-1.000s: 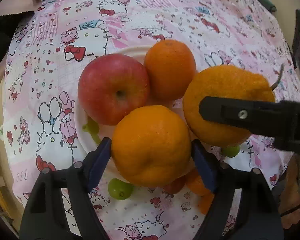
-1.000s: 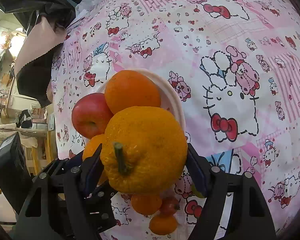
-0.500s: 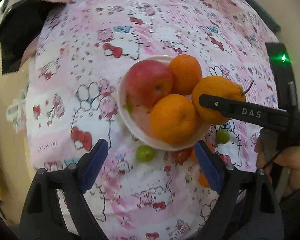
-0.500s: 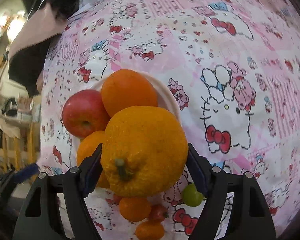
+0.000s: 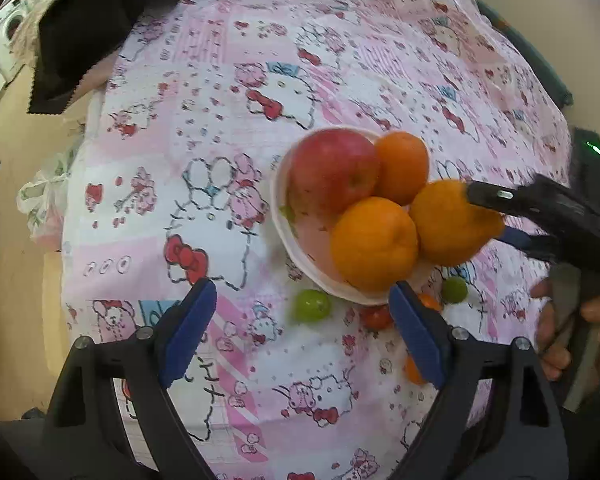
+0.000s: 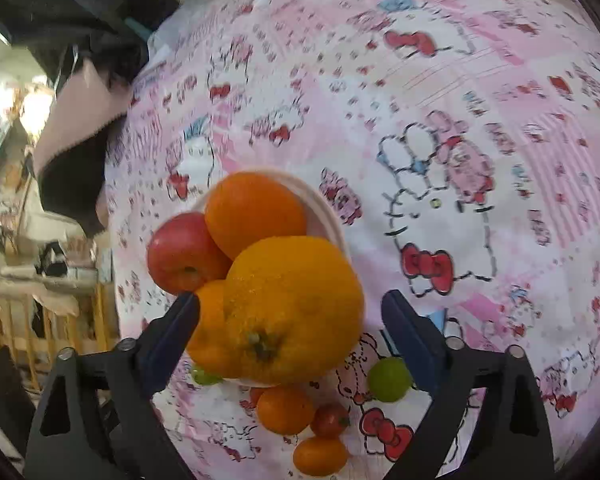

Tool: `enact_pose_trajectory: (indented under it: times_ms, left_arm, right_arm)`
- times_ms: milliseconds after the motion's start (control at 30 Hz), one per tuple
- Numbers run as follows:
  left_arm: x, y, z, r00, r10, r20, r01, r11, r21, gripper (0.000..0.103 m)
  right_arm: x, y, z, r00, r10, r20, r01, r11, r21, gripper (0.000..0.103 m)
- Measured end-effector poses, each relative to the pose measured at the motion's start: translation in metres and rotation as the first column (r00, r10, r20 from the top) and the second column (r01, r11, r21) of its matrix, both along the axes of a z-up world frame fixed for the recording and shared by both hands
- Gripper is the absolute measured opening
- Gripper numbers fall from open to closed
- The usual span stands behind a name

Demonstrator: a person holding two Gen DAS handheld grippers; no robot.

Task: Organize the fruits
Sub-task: 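Place the flat orange on the plate with the left tool while the right tool sets the stemmed orange there, then move the left tool to the small green fruit and close on it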

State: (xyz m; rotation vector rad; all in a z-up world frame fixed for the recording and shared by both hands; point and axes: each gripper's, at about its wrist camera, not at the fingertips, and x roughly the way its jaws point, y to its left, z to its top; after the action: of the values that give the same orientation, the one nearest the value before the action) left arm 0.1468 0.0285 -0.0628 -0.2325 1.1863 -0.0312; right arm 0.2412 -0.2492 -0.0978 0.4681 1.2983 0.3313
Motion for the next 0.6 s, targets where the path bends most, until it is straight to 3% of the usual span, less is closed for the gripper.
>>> enact_pose_trajectory:
  times_ms: [200,400,600]
  left_arm:
    - [-0.001,0.008,0.005,0.999,0.039,0.023,-0.04,0.999,0.022,0.086]
    - [-0.003,0.013,0.002,0.998,0.066,0.016,-0.066,0.997,0.028,0.086]
    - [-0.001,0.016,-0.008,0.996,0.091,-0.016,-0.091,0.995,0.033,0.086]
  right_arm:
    - [-0.021,-0.033,0.027,0.995,-0.085,0.052,0.081,0.994,0.078,0.097]
    - [-0.059,-0.047,0.039,0.991,-0.104,0.085,0.102,0.994,0.024,0.097]
    - [-0.1,-0.055,0.03,0.992,-0.124,0.012,0.125,0.992,-0.035,0.097]
